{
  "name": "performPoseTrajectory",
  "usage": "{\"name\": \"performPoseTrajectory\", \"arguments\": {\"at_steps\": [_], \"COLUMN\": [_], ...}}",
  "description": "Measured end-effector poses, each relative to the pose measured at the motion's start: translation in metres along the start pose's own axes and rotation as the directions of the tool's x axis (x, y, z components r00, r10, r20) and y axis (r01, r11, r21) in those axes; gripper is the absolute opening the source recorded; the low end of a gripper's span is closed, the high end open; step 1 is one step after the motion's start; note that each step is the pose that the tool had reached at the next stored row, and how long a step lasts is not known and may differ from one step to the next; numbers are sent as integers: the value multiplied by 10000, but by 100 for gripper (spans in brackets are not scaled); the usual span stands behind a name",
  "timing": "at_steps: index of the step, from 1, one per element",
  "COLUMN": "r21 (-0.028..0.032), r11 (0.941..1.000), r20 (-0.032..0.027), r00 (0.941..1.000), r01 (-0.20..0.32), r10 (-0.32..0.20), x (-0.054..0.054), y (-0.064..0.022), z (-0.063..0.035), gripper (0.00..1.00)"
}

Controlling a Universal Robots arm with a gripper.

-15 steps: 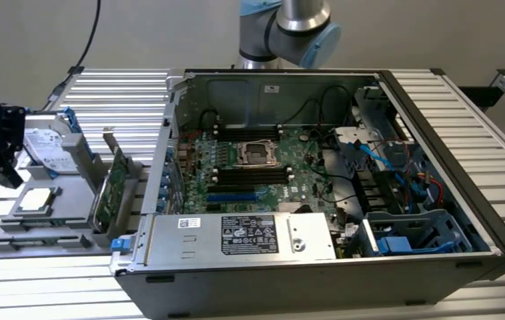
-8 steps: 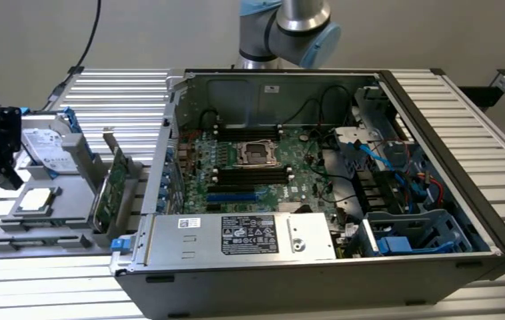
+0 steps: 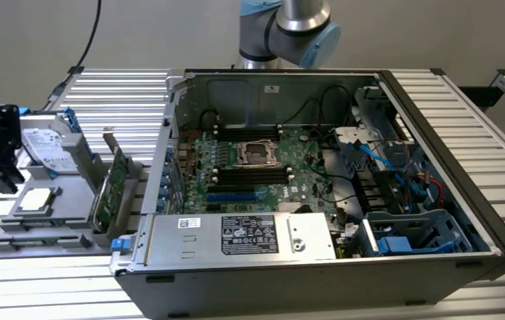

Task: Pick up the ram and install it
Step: 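Pick up the ram and move it above insertion slot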

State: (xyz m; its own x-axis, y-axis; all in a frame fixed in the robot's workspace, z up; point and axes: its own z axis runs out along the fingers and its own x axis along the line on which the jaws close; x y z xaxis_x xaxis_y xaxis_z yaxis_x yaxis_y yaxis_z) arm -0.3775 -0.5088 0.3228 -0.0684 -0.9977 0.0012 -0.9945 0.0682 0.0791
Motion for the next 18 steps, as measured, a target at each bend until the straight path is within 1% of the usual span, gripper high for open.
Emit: {"name": "performPoseTrajectory", "arguments": {"at_steps": [1, 2, 3, 6, 9, 15, 18], "r21": [0, -1, 0, 1, -11, -78, -81], "r11": [10000, 10000, 10000, 10000, 9999, 9972, 9955], "r20": [-1, 0, 0, -2, -12, -59, -72], "r00": [10000, 10000, 10000, 10000, 9999, 9972, 9955], "r01": [0, 1, 2, 32, 149, 746, 944], "r10": [0, -1, -2, -32, -149, -747, -944], "x": [0, 0, 1, 6, 21, 39, 46], "y": [0, 1, 2, 24, 24, 17, 18], "z": [0, 0, 7, 63, 113, 198, 253], "gripper": [29, 29, 36, 36, 36, 36, 36]}}
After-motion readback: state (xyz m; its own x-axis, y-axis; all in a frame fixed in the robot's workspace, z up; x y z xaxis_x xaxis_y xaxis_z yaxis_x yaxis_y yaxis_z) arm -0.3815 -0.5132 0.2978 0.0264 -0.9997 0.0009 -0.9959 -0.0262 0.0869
